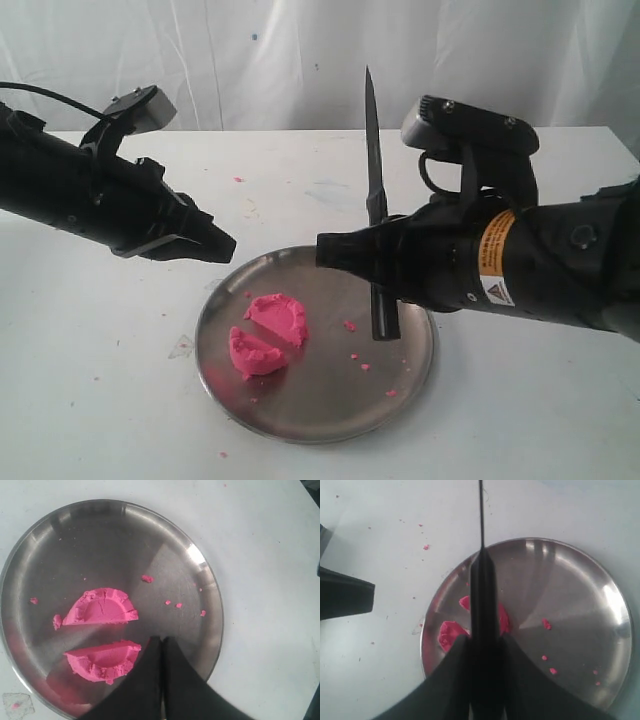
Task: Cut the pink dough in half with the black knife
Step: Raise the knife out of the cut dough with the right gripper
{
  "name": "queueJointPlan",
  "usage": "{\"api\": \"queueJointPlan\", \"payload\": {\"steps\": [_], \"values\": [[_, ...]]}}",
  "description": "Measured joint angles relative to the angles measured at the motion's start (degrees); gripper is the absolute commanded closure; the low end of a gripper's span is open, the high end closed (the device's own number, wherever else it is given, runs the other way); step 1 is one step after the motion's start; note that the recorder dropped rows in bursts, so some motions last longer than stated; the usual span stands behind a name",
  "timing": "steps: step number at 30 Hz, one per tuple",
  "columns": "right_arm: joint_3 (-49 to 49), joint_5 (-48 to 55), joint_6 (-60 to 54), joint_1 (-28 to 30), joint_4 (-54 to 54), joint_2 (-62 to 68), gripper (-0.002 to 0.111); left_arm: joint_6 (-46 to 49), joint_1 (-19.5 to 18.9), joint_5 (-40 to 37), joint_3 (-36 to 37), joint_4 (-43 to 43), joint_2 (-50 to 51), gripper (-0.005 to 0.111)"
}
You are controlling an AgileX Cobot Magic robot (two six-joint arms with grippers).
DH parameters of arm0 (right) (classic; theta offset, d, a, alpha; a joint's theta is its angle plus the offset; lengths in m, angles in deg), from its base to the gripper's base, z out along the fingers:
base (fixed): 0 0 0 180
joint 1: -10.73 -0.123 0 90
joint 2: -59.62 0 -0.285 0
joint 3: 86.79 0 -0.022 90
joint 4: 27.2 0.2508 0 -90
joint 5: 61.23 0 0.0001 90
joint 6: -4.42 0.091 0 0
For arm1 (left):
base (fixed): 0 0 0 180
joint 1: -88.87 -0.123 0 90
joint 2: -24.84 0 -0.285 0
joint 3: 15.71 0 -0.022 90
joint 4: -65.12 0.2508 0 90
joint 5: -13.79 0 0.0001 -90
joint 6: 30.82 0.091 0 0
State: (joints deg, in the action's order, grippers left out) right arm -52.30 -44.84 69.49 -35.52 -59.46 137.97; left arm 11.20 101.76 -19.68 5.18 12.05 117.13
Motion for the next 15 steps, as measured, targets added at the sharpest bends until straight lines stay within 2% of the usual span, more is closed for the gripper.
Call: {"api": "queueJointPlan", "payload": {"steps": [12,14,15], "values": [[0.00,4.90,-17.86,0.00,-0.34,-6.31,0.108,0.11,0.00,0.00,0.00,0.00,0.00,0.107],[0.00,5.12,-25.24,0.59,3.20,-8.39,0.108,0.11,0.00,0.00,0.00,0.00,0.00,0.107],[0.00,5.24,-32.34,1.89,8.93,-9.53,0.108,0.11,0.00,0.00,0.00,0.00,0.00,0.107]]}}
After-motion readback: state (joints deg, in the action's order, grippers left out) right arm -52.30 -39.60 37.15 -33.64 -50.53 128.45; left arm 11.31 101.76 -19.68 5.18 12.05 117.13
